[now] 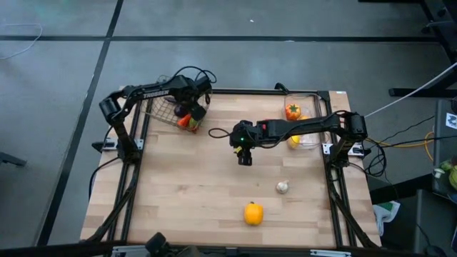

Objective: Sort produce into baskets
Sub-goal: Put the green chili pepper into the silver wire basket

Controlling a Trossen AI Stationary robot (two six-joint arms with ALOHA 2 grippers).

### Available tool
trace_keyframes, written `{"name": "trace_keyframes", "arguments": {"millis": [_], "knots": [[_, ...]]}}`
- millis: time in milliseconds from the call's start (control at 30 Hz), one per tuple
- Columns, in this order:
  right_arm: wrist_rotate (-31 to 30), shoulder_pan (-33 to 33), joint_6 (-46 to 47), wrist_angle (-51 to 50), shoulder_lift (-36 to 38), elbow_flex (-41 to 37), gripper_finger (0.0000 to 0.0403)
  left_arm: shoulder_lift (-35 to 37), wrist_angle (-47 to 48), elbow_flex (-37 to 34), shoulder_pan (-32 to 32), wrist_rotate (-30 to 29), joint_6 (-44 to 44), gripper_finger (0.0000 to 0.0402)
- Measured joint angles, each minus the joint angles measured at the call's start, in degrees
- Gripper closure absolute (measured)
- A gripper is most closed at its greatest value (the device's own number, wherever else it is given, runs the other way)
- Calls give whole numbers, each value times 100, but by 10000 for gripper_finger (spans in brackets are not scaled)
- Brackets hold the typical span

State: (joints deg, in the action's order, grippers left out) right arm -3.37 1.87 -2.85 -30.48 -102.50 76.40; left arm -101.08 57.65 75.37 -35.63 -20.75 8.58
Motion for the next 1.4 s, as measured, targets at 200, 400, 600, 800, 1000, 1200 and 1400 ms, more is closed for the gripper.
{"name": "trace_keyframes", "arguments": {"millis": [200,400,600,800,1000,1200,1400], "knots": [[-1,0,0,68,0,2,150,0,0,0,-3,-34,-19,246],[-1,0,0,68,0,1,150,0,-116,0,-3,-334,-18,246],[-1,2,0,68,0,2,150,0,-407,0,-3,-341,-128,246],[-1,2,0,67,0,2,150,-1,-425,0,-15,-354,-151,246],[-1,2,0,66,0,2,150,-2,-458,0,-142,-397,214,246],[-1,2,0,63,0,2,150,-1,-638,0,-266,-412,238,246],[-1,2,0,63,0,2,150,-1,-611,0,-275,-368,-92,244]]}}
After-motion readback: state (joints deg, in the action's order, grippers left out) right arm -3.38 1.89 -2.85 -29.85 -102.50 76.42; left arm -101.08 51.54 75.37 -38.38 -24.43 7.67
